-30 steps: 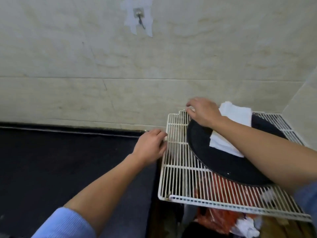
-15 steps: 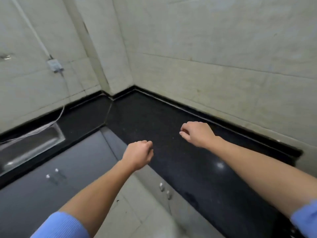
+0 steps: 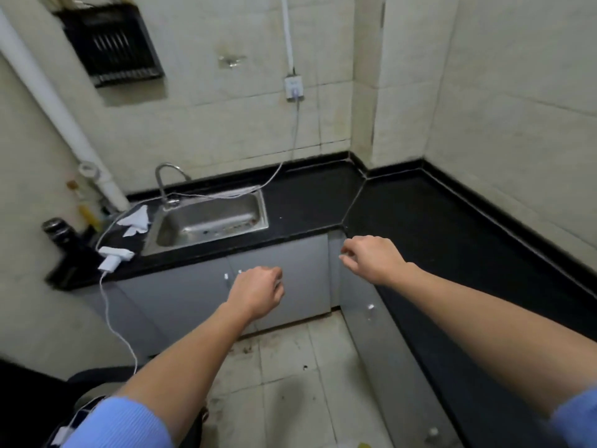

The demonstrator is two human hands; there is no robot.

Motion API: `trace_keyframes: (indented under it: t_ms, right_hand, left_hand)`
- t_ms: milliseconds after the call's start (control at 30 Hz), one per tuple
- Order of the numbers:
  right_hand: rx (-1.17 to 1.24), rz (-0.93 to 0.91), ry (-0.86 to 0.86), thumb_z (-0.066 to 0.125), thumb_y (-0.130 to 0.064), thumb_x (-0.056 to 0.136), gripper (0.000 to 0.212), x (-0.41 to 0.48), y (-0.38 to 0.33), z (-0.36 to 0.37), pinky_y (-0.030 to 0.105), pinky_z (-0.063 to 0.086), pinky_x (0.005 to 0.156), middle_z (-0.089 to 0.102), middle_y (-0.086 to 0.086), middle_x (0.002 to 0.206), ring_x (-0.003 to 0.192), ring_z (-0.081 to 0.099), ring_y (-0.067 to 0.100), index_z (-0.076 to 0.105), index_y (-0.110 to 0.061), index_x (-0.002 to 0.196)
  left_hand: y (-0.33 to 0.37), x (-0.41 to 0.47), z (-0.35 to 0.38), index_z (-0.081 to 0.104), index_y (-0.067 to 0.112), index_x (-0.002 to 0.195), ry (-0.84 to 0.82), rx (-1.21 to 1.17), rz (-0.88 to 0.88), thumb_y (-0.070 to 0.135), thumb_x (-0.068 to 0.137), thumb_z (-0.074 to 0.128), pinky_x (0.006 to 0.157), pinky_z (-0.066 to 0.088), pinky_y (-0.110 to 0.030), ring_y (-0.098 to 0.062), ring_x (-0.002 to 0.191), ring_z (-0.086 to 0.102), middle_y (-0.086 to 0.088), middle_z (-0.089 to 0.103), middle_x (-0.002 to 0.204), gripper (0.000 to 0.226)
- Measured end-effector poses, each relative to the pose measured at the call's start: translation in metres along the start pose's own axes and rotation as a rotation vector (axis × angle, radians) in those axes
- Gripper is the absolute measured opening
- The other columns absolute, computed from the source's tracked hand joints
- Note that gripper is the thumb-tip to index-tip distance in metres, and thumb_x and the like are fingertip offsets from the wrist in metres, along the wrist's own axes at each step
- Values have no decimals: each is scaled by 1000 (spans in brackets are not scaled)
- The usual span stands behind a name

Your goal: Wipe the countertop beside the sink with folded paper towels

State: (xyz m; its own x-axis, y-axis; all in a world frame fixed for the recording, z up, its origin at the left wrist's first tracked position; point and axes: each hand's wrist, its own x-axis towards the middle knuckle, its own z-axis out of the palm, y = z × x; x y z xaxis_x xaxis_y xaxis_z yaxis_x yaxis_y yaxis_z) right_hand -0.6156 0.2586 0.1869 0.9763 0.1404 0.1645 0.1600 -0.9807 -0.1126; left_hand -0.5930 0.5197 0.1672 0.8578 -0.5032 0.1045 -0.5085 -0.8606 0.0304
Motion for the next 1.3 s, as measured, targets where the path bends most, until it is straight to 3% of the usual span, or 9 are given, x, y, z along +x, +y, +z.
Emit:
trace_keyframes:
  t_ms: [233, 600, 733, 867, 1167, 1300]
  right_hand:
    - [10, -230, -70, 43, -45, 94, 31, 165, -19, 35, 37, 48, 79, 63, 1, 111, 101, 60, 26, 59, -25, 112]
    - [63, -561, -178, 44, -45, 94, 28, 342, -134, 102, 35, 50, 76, 67, 1, 108, 99, 61, 25, 60, -26, 106]
    - [68, -580, -194, 44, -45, 95, 33, 402, -172, 125, 36, 48, 83, 65, 0, 118, 108, 60, 25, 58, -27, 118]
    - [60, -578, -228, 46, -43, 94, 27, 465, -210, 143, 35, 48, 79, 67, 1, 112, 103, 60, 25, 60, -26, 109]
    - [49, -548, -312, 42, -47, 96, 37, 583, -246, 185, 33, 47, 84, 61, -6, 122, 109, 58, 18, 56, -28, 124]
    - [49, -578, -361, 40, -48, 95, 34, 640, -258, 219, 36, 49, 85, 62, -3, 120, 106, 59, 21, 55, -28, 119]
  left_hand:
    - [-93, 69, -5, 60, 18, 105, 40, -5, -285, 34, 90, 48, 73, 46, -36, -29, 99, 61, -4, 68, 103, 25]
    - [-252, 84, 20, 59, 20, 111, -19, -34, -659, 33, 90, 47, 73, 45, -34, -28, 100, 60, -3, 69, 102, 28]
    - [-316, 104, 29, 62, 20, 104, 17, -81, -719, 33, 89, 48, 73, 47, -35, -28, 98, 61, -3, 69, 100, 24]
    - [-387, 131, 31, 62, 20, 96, 4, -106, -758, 34, 89, 50, 71, 45, -34, -29, 94, 61, -5, 68, 97, 20]
    - [-502, 196, 51, 63, 21, 106, -24, -176, -830, 33, 89, 50, 77, 50, -36, -29, 94, 62, -6, 69, 98, 25]
    - [-547, 229, 72, 62, 19, 105, -74, -205, -868, 32, 89, 49, 74, 49, -35, -28, 92, 62, -5, 69, 95, 24]
